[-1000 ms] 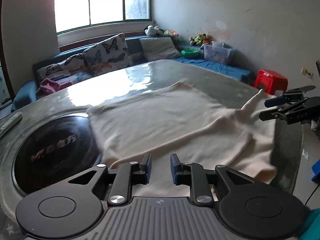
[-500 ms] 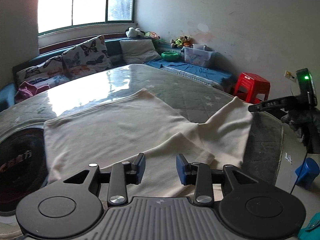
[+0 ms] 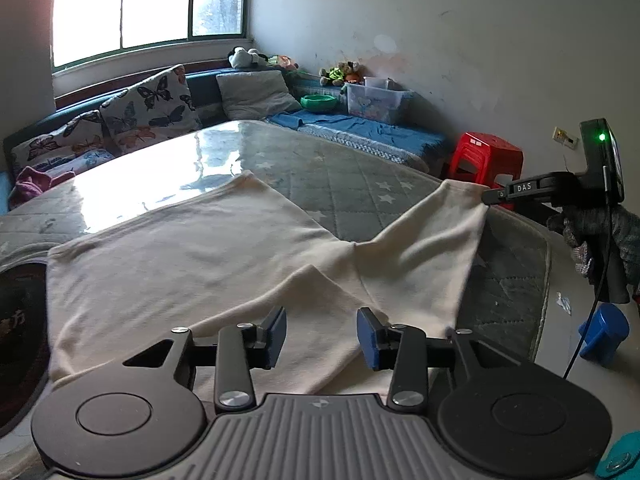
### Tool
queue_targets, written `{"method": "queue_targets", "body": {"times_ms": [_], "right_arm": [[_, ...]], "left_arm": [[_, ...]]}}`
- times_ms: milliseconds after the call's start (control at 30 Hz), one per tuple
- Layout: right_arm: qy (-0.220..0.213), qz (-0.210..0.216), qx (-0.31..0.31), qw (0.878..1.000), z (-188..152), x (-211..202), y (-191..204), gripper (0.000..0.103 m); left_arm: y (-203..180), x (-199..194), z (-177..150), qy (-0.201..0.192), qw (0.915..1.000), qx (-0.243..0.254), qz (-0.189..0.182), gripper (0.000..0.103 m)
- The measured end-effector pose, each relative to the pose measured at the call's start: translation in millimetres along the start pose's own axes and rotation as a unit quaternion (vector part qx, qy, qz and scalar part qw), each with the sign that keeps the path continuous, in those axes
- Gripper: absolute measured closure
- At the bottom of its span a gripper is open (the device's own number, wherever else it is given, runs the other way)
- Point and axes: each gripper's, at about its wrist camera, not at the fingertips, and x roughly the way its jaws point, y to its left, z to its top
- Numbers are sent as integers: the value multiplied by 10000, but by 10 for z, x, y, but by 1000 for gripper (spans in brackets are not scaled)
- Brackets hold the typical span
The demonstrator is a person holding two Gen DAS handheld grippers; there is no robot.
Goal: Fold clothes
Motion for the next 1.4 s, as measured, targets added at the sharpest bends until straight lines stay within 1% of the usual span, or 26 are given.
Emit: {"method": "queue_targets", "body": {"times_ms": [167, 300, 400, 467, 533, 633, 800, 967, 1067, 1133, 1233, 1267, 1300, 1367, 1400], "right_arm": [[-226, 231, 7, 9995, 142, -149, 65, 98], [-482, 592, -254, 9968, 354, -356, 254, 98], [-592, 951, -504, 9924, 485, -493, 495, 98], [-650, 1204, -699, 9881, 550, -575, 688, 98], [-707, 1456, -894, 9828, 616, -656, 882, 98], [-756, 1932, -1317, 9693, 640, -776, 1336, 99], [-550, 2638, -2076, 9404, 563, -777, 2134, 99], [-114, 3142, -2664, 9111, 222, -670, 2826, 99], [167, 3366, -3007, 8922, -47, -577, 3175, 99], [449, 3514, -3203, 8786, -243, -522, 3305, 99], [673, 3661, -3401, 8635, -458, -505, 3433, 97], [728, 3689, -3438, 8605, -501, -507, 3434, 96], [737, 3708, -3433, 8598, -526, -539, 3408, 92], [699, 3717, -3407, 8607, -489, -588, 3319, 92], [668, 3646, -3358, 8660, -453, -597, 3224, 88]], "left_arm": [[-26, 132, -30, 156, 9999, 3, -3, 60], [-18, 140, -58, 143, 9999, -59, -2, 60], [84, 11, -64, -10, 9996, -270, 51, 59], [193, -136, -81, -159, 9988, -409, 201, 56], [323, -283, -108, -285, 9974, -541, 383, 56], [570, -533, -188, -462, 9930, -792, 743, 55], [918, -908, -377, -703, 9820, -1239, 1238, 55], [1115, -1158, -558, -807, 9721, -1582, 1533, 55], [1146, -1227, -639, -771, 9700, -1655, 1608, 55], [1162, -1254, -677, -752, 9688, -1696, 1640, 55], [1178, -1254, -692, -748, 9680, -1748, 1638, 55], [1169, -1242, -686, -740, 9686, -1736, 1616, 55], [1157, -1228, -679, -730, 9694, -1718, 1592, 55], [1126, -1195, -663, -708, 9714, -1673, 1530, 55], [1100, -1169, -651, -695, 9728, -1641, 1480, 55]]}}
